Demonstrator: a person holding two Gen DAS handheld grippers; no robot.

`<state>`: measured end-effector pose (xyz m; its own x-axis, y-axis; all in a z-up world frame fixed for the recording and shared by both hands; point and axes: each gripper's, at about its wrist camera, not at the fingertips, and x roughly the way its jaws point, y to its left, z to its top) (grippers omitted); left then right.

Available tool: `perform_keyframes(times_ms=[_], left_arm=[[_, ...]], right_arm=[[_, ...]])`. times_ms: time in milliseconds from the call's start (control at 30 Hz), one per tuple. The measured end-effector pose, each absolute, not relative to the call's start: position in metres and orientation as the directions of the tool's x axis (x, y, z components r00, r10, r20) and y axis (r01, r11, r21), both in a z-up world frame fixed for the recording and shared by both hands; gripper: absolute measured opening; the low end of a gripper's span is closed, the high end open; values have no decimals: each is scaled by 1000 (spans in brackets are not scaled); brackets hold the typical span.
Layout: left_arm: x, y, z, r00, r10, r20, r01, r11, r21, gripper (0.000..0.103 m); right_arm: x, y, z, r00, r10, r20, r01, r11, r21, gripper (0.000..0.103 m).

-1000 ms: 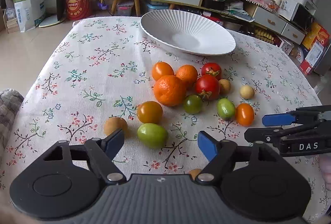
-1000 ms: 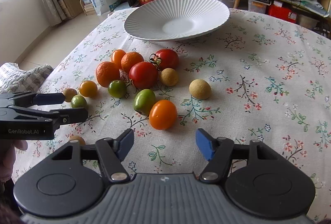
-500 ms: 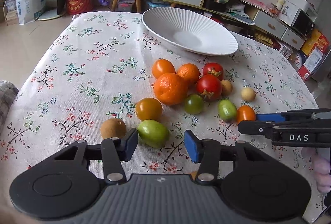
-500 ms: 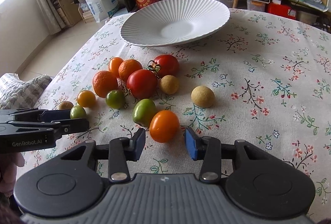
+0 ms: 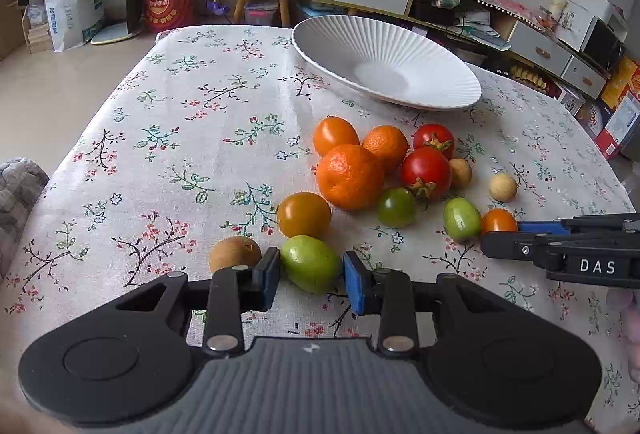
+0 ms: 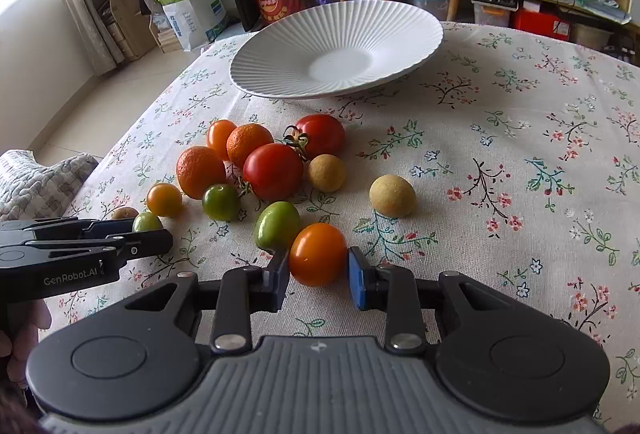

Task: Organize fruits
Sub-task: 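Carry the green plum and orange tomato into the white bowl and open both grippers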

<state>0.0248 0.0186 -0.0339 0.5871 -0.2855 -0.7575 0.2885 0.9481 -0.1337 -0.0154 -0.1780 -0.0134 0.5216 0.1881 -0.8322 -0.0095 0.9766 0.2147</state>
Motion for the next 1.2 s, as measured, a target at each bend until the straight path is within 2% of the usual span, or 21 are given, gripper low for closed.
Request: perform_keyframes(times_ms=[733, 1200], left_arm=[[23, 18, -21, 614, -313, -725, 303, 941, -150, 32], [27, 5, 8, 643, -382, -664, 371, 914, -167, 32]], right_arm=[[-14, -178, -2, 545, 189, -817, -2, 975, 224, 27], [7, -175, 29, 595, 198, -779, -40, 975, 217, 27]])
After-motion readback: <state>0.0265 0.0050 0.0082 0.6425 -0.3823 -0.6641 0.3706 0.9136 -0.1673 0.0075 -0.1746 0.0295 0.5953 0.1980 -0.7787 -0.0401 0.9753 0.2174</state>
